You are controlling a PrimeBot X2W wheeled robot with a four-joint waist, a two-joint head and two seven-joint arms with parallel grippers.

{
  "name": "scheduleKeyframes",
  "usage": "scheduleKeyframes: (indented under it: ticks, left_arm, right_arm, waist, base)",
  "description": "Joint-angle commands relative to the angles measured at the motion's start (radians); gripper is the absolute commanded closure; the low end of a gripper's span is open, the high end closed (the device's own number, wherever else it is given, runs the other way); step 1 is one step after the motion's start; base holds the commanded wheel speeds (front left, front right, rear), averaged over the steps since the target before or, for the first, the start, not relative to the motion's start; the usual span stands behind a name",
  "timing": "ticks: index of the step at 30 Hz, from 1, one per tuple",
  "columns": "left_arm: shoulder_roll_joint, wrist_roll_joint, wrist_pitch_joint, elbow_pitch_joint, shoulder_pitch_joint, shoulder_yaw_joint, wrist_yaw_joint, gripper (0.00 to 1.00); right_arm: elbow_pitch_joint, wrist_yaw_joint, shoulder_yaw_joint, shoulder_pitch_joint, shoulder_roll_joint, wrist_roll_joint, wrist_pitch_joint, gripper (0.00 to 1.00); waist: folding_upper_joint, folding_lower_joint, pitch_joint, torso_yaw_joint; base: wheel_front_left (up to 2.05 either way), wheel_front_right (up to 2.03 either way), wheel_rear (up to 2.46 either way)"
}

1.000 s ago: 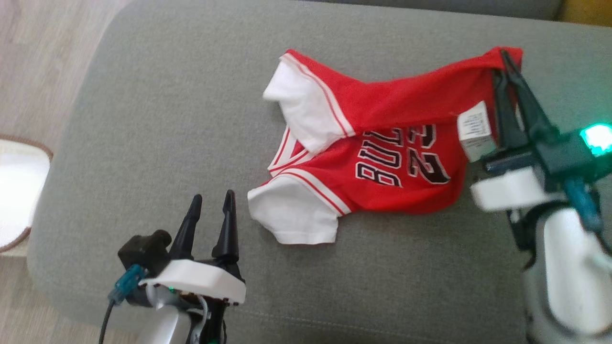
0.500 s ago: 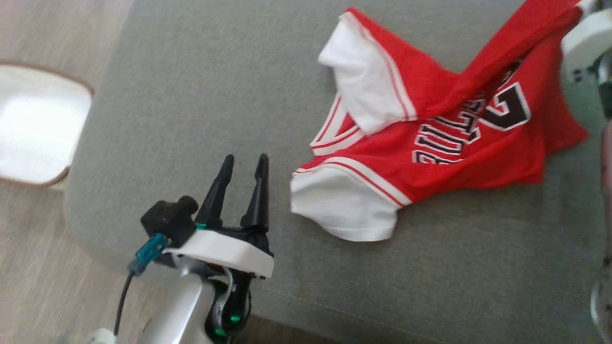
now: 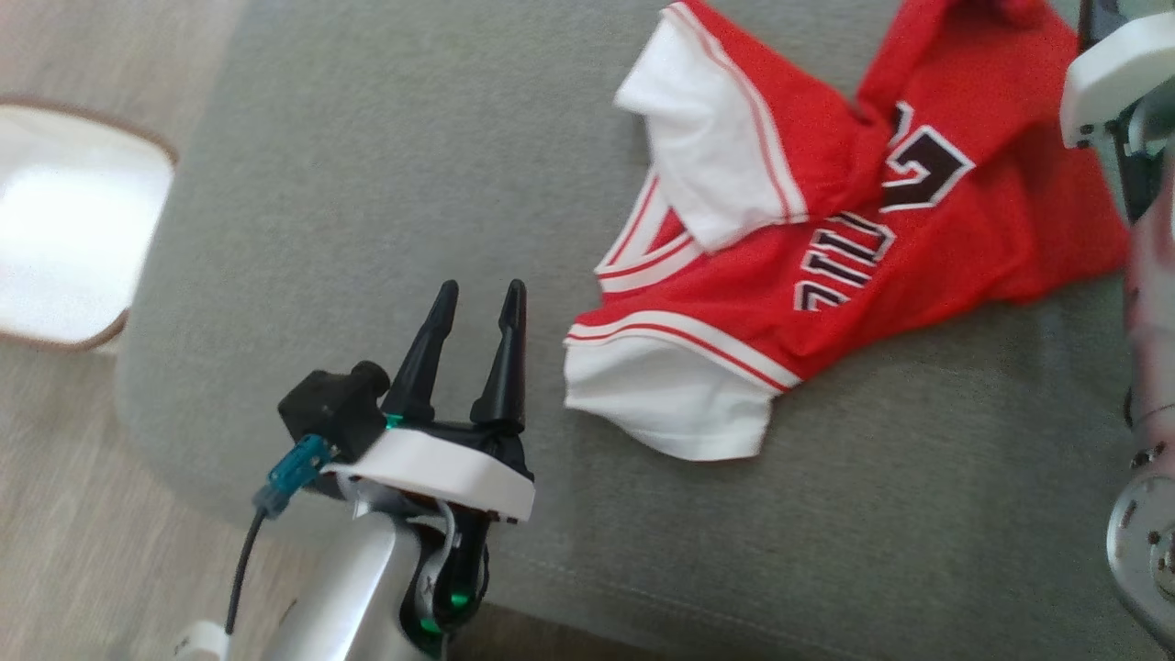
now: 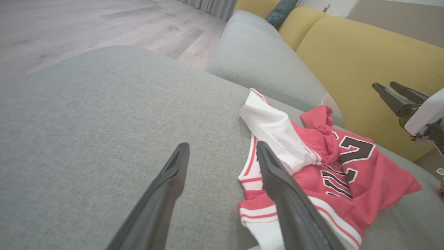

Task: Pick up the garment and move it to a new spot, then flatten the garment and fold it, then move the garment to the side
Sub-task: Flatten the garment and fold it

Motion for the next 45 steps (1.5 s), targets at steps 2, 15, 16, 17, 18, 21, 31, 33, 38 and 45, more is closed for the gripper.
scheduleKeyframes:
  ticks: [2, 15, 16, 17, 18, 21, 31, 33, 38, 45]
  left_arm:
    - [0.003, 0.024, -0.012, -0.026, -0.002, 0.047, -0.002, 0.00]
    - [0.003, 0.085, -0.012, 0.019, 0.039, 0.110, -0.035, 0.00]
    - [0.003, 0.088, -0.012, 0.024, 0.043, 0.114, -0.038, 0.00]
    - [0.003, 0.091, -0.012, 0.030, 0.047, 0.119, -0.041, 0.00]
    - [0.003, 0.095, -0.012, 0.036, 0.052, 0.123, -0.044, 0.00]
    - [0.005, 0.104, -0.012, 0.053, 0.069, 0.139, -0.054, 0.00]
    - [0.014, 0.110, -0.001, 0.164, 0.110, 0.132, -0.095, 0.00]
    - [0.019, 0.117, 0.013, 0.205, 0.090, 0.117, -0.106, 0.00]
    - [0.029, 0.136, 0.034, 0.314, 0.017, 0.099, -0.115, 0.00]
    - [0.031, 0.131, 0.023, 0.434, -0.066, 0.110, -0.120, 1.00]
  right_arm:
    - [-0.026, 0.007, -0.003, -0.034, 0.026, 0.019, -0.048, 0.00]
    - [-0.391, 0.007, 0.073, 0.352, 0.121, 0.337, -0.079, 0.00]
    - [-0.426, 0.007, 0.078, 0.400, 0.124, 0.358, -0.079, 0.00]
    - [-0.459, 0.007, 0.082, 0.447, 0.126, 0.379, -0.079, 0.00]
    - [-0.490, 0.007, 0.086, 0.492, 0.128, 0.397, -0.079, 0.00]
    - [-0.567, 0.007, 0.101, 0.607, 0.132, 0.446, -0.079, 0.00]
    - [-0.700, 0.007, 0.181, 0.815, 0.134, 0.585, -0.068, 0.00]
    - [-0.714, 0.007, 0.197, 0.827, 0.134, 0.594, -0.062, 0.00]
    - [-0.740, 0.007, 0.227, 0.835, 0.134, 0.598, -0.047, 0.00]
    - [-0.773, 0.007, 0.241, 0.835, 0.134, 0.600, -0.042, 0.00]
  waist:
    - [0.0000, 0.0000, -0.040, -0.068]
    - [0.0000, 0.0000, -0.173, -0.222]
    - [0.0000, 0.0000, -0.185, -0.227]
    - [0.0000, 0.0000, -0.196, -0.232]
    - [0.0000, 0.0000, -0.206, -0.236]
    - [0.0000, 0.0000, -0.231, -0.246]
    - [0.0000, 0.0000, -0.264, -0.263]
    - [0.0000, 0.0000, -0.260, -0.271]
    - [0.0000, 0.0000, -0.242, -0.296]
    - [0.0000, 0.0000, -0.215, -0.337]
  base:
    - [0.00, 0.00, 0.00]
    - [0.00, 0.00, 0.00]
    - [0.00, 0.00, 0.00]
    - [0.00, 0.00, 0.00]
    - [0.00, 0.00, 0.00]
    - [0.00, 0.00, 0.00]
    - [0.00, 0.00, 0.00]
    - [0.00, 0.00, 0.00]
    - [0.00, 0.00, 0.00]
    - [0.00, 0.00, 0.00]
